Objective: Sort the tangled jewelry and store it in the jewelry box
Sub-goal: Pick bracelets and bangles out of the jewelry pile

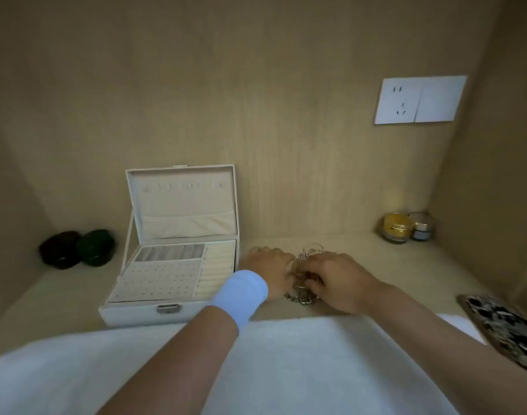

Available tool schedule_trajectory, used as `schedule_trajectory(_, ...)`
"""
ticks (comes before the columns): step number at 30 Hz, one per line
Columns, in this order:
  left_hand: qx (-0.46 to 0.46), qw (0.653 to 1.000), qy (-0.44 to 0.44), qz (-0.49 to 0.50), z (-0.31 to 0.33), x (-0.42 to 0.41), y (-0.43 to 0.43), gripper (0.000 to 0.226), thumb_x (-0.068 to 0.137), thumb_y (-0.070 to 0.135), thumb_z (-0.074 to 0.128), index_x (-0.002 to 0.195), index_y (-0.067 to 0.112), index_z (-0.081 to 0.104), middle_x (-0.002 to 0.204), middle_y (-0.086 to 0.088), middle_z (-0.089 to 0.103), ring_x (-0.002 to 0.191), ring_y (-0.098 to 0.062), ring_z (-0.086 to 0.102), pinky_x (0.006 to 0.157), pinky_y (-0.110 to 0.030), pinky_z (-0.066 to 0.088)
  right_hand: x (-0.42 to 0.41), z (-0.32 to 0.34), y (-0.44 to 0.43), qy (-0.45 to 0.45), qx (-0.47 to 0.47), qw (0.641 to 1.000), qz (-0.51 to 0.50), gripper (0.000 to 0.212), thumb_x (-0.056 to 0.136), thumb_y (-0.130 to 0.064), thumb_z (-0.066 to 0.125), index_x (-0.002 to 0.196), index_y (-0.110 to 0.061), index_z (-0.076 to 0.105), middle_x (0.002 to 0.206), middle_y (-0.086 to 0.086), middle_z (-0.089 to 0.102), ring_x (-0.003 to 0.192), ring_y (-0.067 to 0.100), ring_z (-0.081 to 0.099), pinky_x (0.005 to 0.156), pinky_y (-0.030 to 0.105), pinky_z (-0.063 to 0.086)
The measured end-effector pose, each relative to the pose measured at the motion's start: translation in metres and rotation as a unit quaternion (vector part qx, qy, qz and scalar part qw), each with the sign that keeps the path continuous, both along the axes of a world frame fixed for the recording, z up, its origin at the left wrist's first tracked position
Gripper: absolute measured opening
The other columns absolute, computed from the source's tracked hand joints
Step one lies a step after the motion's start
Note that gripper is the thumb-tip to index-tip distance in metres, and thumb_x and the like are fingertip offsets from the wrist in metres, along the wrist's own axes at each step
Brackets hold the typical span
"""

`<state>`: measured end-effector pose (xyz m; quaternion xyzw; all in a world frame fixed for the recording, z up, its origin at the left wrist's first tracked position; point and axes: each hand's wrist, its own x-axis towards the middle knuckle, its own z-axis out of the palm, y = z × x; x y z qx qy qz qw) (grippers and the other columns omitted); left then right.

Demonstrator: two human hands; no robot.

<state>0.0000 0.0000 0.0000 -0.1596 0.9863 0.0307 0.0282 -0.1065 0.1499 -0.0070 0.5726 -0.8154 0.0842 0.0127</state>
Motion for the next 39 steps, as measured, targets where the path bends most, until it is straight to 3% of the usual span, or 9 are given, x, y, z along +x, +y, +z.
schedule_trajectory(7,-0.118,0.988,-0.089,0.054,-0.009,0.027,-0.014,0.057,0.099,0.047,0.038,0.151,0.025,0.035,0.161,-0.006,0.024,0.150,-0.027,0.012,0.123,-0.046,0.000,0.007,-0.008,-0.001,0.052,0.012,0.998,-0.013,0.026,0.098,-0.037,0.048,0.115,-0.038,0.068,0.123,-0.009,0.062,0.121,0.020,0.051,0.098,0.035,0.034)
schedule_trajectory(12,-0.148,0.977,-0.137,0.071,-0.007,0.025,-0.018,0.058,0.099,0.051,0.033,0.150,0.024,0.034,0.157,-0.008,0.032,0.148,-0.028,0.018,0.122,-0.048,-0.006,0.006,-0.006,-0.011,0.092,0.015,0.996,-0.017,0.019,0.092,-0.039,0.057,0.101,-0.034,0.072,0.114,-0.010,0.060,0.115,0.017,0.050,0.095,0.035,0.031)
schedule_trajectory(14,-0.132,0.982,-0.118,0.065,-0.004,0.019,-0.017,0.054,0.099,0.050,0.033,0.147,0.026,0.038,0.148,-0.007,0.044,0.143,-0.029,0.028,0.122,-0.047,-0.002,0.004,-0.004,-0.013,0.123,0.023,0.992,-0.004,0.019,0.090,-0.040,0.057,0.094,-0.030,0.073,0.112,-0.010,0.061,0.112,0.018,0.051,0.093,0.036,0.031)
schedule_trajectory(17,-0.003,0.998,-0.025,0.053,0.004,0.007,-0.014,0.048,0.097,0.046,0.044,0.143,0.032,0.045,0.143,0.000,0.052,0.135,-0.027,0.042,0.118,-0.040,0.020,-0.001,-0.004,-0.015,0.148,0.018,0.989,0.014,0.020,0.088,-0.038,0.057,0.087,-0.027,0.073,0.107,-0.009,0.064,0.106,0.018,0.055,0.092,0.037,0.032)
schedule_trajectory(23,0.256,0.964,0.054,0.049,0.008,-0.016,-0.016,0.037,0.085,0.035,0.069,0.122,0.033,0.066,0.124,0.010,0.064,0.111,-0.013,0.060,0.103,-0.030,0.045,-0.014,0.003,-0.011,-0.013,-0.073,0.997,-0.021,0.008,0.084,-0.032,0.063,0.085,-0.028,0.070,0.092,-0.011,0.069,0.089,0.011,0.063,0.086,0.031,0.044)
schedule_trajectory(27,0.281,0.954,0.093,0.041,-0.001,-0.027,-0.022,0.022,0.080,0.026,0.078,0.101,0.031,0.073,0.093,0.015,0.065,0.092,-0.008,0.063,0.093,-0.024,0.048,-0.025,0.013,-0.013,-0.143,-0.079,0.985,-0.058,0.006,0.085,-0.027,0.073,0.081,-0.024,0.075,0.078,-0.012,0.073,0.073,0.002,0.065,0.073,0.024,0.053)
schedule_trajectory(30,0.292,0.949,0.118,0.026,-0.004,-0.033,-0.031,0.020,0.076,0.021,0.082,0.083,0.035,0.070,0.087,0.013,0.067,0.087,-0.009,0.066,0.088,-0.025,0.052,-0.032,0.020,-0.018,-0.233,-0.071,0.967,-0.071,0.003,0.081,-0.021,0.082,0.080,-0.023,0.079,0.075,-0.011,0.074,0.065,-0.003,0.063,0.065,0.013,0.050)
schedule_trajectory(36,0.363,0.921,0.140,0.018,-0.006,-0.031,-0.041,0.019,0.077,0.013,0.082,0.088,0.026,0.074,0.077,0.013,0.070,0.072,-0.004,0.066,0.077,-0.019,0.052,-0.049,0.038,-0.029,-0.318,-0.015,0.946,-0.057,0.013,0.077,-0.010,0.085,0.085,-0.016,0.077,0.081,0.002,0.077,0.073,0.008,0.069,0.080,0.027,0.056)
schedule_trajectory(39,0.425,0.897,0.123,0.010,-0.005,-0.030,-0.041,0.018,0.080,0.003,0.078,0.087,0.019,0.074,0.067,0.008,0.070,0.063,-0.010,0.067,0.066,-0.020,0.055,-0.051,0.047,-0.032,-0.340,0.049,0.936,-0.069,0.019,0.078,-0.005,0.083,0.091,-0.013,0.072,0.073,0.001,0.075,0.071,0.014,0.072,0.069,0.023,0.055)
